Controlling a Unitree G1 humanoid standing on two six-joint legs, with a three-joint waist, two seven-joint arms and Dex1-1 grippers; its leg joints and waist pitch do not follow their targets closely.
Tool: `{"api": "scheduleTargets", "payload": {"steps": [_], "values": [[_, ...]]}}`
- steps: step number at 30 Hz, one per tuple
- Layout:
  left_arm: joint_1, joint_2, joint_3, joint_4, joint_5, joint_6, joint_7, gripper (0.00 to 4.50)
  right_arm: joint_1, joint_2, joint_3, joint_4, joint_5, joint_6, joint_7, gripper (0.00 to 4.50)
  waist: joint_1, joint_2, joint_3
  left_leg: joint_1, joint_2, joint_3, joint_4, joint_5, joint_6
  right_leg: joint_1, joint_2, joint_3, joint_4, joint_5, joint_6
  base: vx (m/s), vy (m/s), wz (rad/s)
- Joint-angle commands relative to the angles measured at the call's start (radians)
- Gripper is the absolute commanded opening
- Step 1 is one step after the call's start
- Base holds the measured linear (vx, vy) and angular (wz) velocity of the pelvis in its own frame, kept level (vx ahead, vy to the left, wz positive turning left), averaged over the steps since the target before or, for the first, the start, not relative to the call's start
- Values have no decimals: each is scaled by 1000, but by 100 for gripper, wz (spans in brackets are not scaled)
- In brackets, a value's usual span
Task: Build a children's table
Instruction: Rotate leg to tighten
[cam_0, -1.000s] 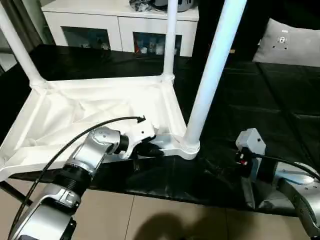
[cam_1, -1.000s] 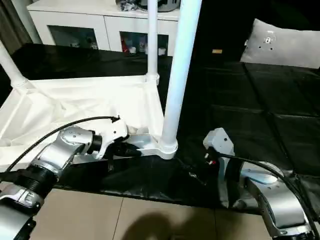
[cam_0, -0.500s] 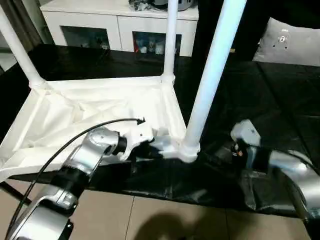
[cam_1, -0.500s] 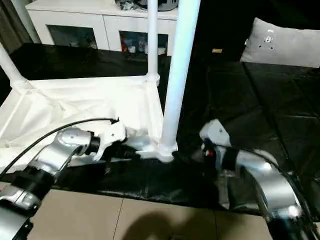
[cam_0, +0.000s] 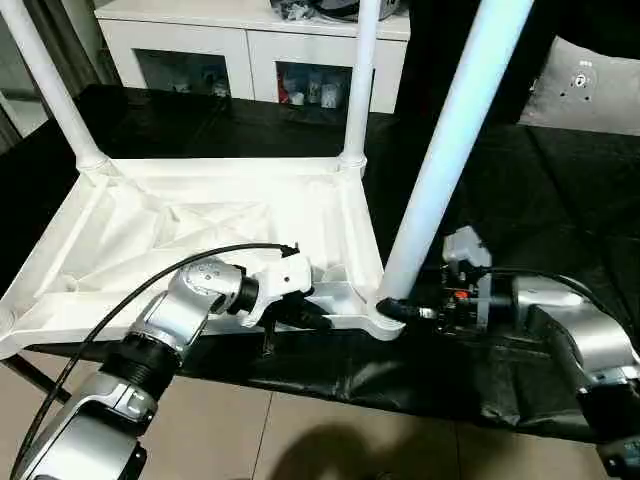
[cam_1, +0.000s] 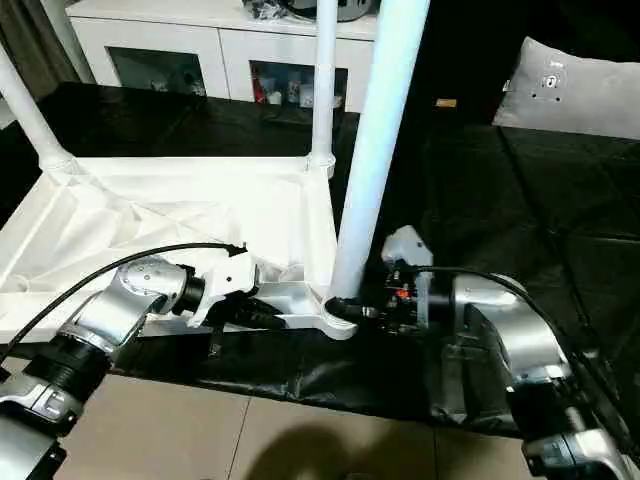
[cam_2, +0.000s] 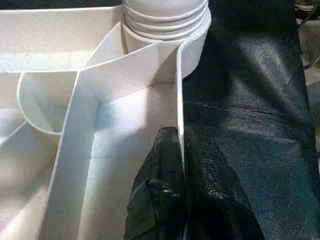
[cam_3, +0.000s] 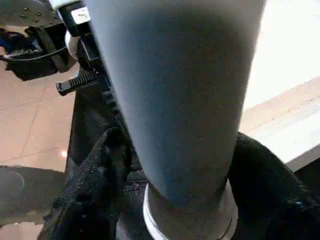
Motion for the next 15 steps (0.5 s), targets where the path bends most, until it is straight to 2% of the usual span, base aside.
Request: {"api": "scheduleTargets", "payload": {"steps": [1, 6, 11, 13, 15], "values": [[14, -4, -29, 25, 24, 7, -4, 0, -14, -3, 3, 11, 10, 14, 33, 270, 3, -20, -60, -26, 28, 11, -66, -46, 91, 70, -60, 31, -62, -125, -280, 0, 0, 0], [14, -1, -21, 25, 16, 26, -2, 0, -21, -5, 12, 23, 21, 37, 73, 222, 10, -18, -61, -25, 27, 12, -65, -26, 95, 69, -60, 30, -60, -118, -276, 0, 0, 0], [25, -11, -5, 5, -3, 69, 6, 0, -1, 20, 13, -20, 58, 102, 63, 205, 13, -18, -58, -25, 29, 12, -67, -41, 86, 68, -60, 30, -63, -146, -268, 0, 0, 0], [27, -28, 2, -2, -7, 99, 31, 0, 12, 44, 28, -46, 24, 106, -9, 203, 13, -18, -57, -26, 30, 11, -68, -39, 78, 67, -61, 32, -64, -155, -259, 0, 0, 0], [23, -53, 9, -8, -4, 141, 74, 0, 6, 91, 35, -45, -43, 116, -150, 202, 9, -17, -54, -26, 26, 11, -71, -55, 59, 66, -59, 30, -69, -200, -242, 0, 0, 0]]}}
